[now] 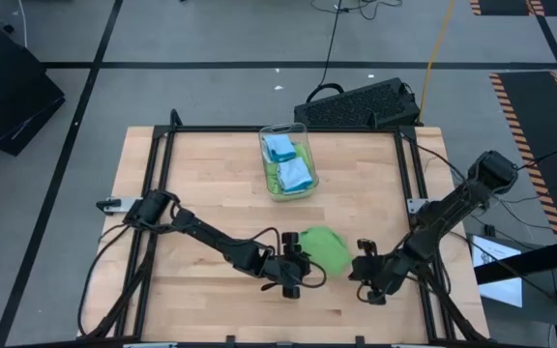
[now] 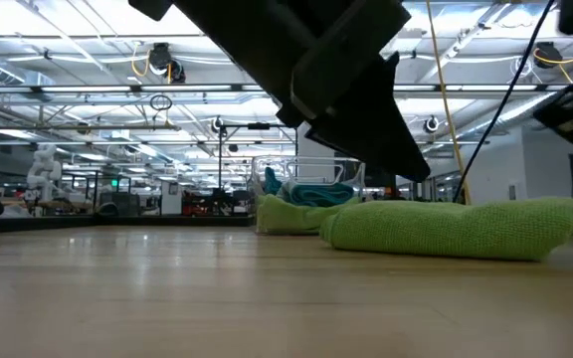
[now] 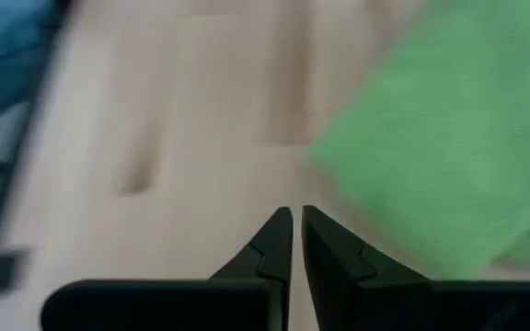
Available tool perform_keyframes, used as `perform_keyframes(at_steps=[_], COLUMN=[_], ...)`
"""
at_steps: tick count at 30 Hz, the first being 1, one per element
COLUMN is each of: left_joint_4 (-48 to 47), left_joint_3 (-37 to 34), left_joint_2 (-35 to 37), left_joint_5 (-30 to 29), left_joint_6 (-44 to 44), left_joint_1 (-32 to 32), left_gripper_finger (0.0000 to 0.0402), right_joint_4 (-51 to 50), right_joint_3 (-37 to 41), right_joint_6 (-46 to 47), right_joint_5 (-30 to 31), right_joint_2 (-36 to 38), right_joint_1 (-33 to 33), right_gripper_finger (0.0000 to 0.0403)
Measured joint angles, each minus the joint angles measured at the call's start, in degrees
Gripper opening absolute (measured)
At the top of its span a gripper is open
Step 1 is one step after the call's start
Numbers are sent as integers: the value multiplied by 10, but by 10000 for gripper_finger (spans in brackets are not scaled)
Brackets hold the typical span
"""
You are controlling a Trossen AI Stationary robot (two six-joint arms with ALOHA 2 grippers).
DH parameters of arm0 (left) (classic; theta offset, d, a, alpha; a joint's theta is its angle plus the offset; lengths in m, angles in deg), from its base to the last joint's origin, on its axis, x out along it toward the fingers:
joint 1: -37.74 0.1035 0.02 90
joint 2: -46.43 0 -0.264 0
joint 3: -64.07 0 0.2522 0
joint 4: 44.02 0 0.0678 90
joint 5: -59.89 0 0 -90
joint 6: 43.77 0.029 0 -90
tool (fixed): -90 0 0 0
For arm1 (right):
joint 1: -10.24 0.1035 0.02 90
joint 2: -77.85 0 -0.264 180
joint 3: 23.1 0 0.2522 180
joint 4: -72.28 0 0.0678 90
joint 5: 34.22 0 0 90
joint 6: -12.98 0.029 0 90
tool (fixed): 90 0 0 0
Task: Fold microfiber towels
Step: Fold the green towel
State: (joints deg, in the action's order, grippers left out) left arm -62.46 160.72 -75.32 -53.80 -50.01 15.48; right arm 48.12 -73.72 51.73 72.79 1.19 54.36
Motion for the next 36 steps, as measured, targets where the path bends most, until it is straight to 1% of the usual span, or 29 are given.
perform_keyframes(at_steps=[1,3,6,9,10,11,14,17,20,27,30,34,36], left_joint_4=[-3,-18,-52,-101,-120,-136,-135,-96,-36,15,27,19,-7], left_joint_3=[0,0,0,0,0,-1,-21,-41,-67,-74,-75,-75,-75], left_joint_2=[0,0,0,0,0,0,-5,-4,-3,-4,-4,0,12], left_joint_5=[-7,-40,-94,-108,-101,-81,-5,48,86,172,204,224,227], left_joint_6=[-1,-8,-49,-100,-118,-136,-168,-166,-163,-146,-148,-145,-149], left_joint_1=[-1,-2,3,20,26,34,53,67,73,54,40,21,17], left_gripper_finger=[209,209,209,209,209,209,209,209,209,209,209,209,209], right_joint_4=[-1,-7,-8,-9,-8,-9,-9,-14,-20,-18,-12,-10,-10], right_joint_3=[0,0,0,0,0,0,0,0,0,0,0,0,0], right_joint_6=[8,19,22,23,22,22,22,22,13,0,-16,-37,-46], right_joint_5=[-9,-10,-7,-2,5,11,25,24,24,19,-9,-41,-53], right_joint_2=[5,6,-16,-48,-59,-70,-92,-98,-96,-91,-91,-90,-89], right_joint_1=[6,14,17,7,0,-6,-30,-56,-77,-113,-127,-139,-142], right_gripper_finger=[20,20,20,20,20,20,20,20,20,20,20,20,20])
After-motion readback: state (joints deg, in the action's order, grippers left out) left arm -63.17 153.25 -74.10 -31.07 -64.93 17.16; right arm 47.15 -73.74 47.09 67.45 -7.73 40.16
